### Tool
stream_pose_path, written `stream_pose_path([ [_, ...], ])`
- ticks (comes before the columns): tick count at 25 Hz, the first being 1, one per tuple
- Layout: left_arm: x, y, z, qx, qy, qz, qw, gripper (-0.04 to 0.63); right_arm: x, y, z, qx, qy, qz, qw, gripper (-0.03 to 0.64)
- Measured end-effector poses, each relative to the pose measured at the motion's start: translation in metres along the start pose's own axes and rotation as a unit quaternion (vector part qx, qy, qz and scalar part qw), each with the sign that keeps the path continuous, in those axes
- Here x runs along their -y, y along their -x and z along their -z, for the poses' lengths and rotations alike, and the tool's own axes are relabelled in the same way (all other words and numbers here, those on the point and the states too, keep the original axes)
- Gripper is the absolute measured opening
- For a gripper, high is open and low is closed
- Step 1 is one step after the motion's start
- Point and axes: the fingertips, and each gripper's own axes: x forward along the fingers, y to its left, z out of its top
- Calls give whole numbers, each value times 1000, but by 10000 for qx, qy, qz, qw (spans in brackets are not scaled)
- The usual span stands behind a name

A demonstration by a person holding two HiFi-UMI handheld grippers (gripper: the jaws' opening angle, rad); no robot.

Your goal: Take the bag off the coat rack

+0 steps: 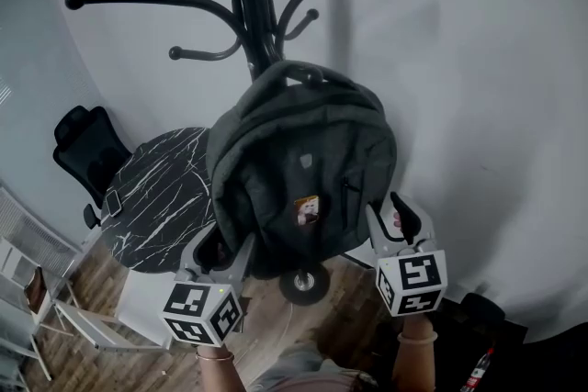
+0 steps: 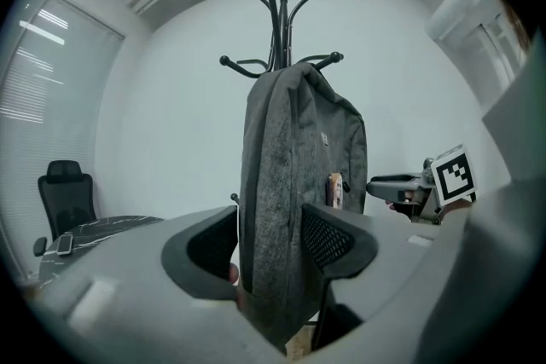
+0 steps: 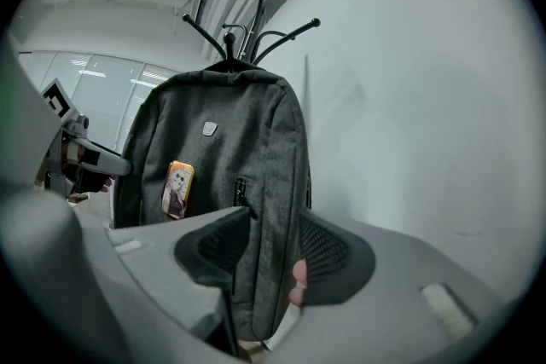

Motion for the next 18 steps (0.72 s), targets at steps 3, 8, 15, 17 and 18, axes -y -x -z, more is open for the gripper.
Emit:
stream_pose_path([
  [3, -1, -5, 4, -86, -71, 31, 9999, 232, 4, -7, 7, -83, -42, 4, 10000, 183],
  [8, -3, -13, 10, -183, -118, 90, 9997, 231, 8, -18, 17, -196, -162, -49, 9997, 196],
  [15, -3, -25, 14, -212, -126, 249, 9994, 230, 8, -35, 25, -269, -264, -207, 9991, 216],
  [17, -4, -28, 15, -218, -124, 318, 9992, 229, 7, -39, 27, -285, -241, -242, 9990, 219],
  [18, -3, -29, 15, -226, -121, 361, 9990, 224, 6, -41, 27, -285, -227, -241, 9990, 219],
])
